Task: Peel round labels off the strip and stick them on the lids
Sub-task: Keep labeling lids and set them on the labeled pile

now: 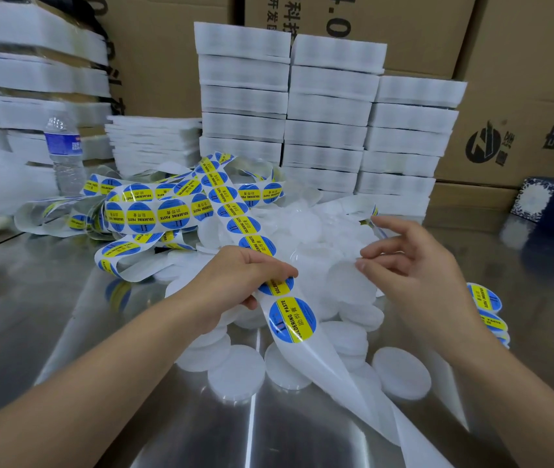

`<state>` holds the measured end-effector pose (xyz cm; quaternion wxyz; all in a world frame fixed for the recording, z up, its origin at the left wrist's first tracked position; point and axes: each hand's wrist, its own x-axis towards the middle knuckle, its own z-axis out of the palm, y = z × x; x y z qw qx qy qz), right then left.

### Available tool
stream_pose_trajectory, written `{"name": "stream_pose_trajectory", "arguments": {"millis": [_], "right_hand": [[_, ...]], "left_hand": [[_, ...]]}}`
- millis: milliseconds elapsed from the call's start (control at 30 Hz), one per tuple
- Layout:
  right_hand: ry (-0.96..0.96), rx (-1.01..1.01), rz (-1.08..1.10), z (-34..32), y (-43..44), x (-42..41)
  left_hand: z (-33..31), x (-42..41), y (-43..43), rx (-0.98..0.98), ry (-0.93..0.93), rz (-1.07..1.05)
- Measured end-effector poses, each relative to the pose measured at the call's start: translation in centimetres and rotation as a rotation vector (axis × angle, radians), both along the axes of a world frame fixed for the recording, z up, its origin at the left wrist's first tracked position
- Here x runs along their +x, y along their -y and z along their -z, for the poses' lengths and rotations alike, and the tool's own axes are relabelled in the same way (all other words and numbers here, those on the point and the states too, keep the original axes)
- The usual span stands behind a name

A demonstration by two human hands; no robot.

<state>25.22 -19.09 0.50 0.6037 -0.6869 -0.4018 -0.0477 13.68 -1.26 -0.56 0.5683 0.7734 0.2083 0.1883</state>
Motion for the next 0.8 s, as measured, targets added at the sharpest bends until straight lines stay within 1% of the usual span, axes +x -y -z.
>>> {"name": "stream_pose_trajectory", "arguments": {"millis": [133, 267, 333, 467, 533, 633, 700, 800], "right_hand": [[0.058, 0.112, -0.001, 0.3, -0.4, -0.8], [0.151, 0.115, -0.054, 1.5, -1.2, -2.0], [0.257, 0.084, -0.08, 2.0, -1.4, -2.4], [0.547, 0.007, -0.097, 2.1, -1.3, -2.8], [0.604, -0.009, -0.12, 2.1, -1.2, -2.9], [0.611, 0.014, -0.127, 2.0, -1.2, -3.1], [0.526, 0.03, -0.103, 1.7, -1.0, -3.2], [0.338, 0.048, -0.093, 1.0, -0.6, -2.9]], "left_hand": [[-0.1, -0.1, 0.6, -0.032, -0.045, 0.092], [-0.1, 0.1, 0.9, -0.037, -0.099, 0.096], [-0.1, 0.2, 0.9, -0.045, -0.106, 0.095], [0.2, 0.3, 0.7, -0.114, -0.069, 0.078], [0.3, 0.3, 0.6, -0.155, -0.048, 0.074], [0.3, 0.3, 0.4, -0.212, -0.027, 0.061], [0.3, 0.4, 0.4, -0.247, -0.017, 0.054], [0.3, 0.4, 0.3, -0.263, -0.009, 0.067]]}}
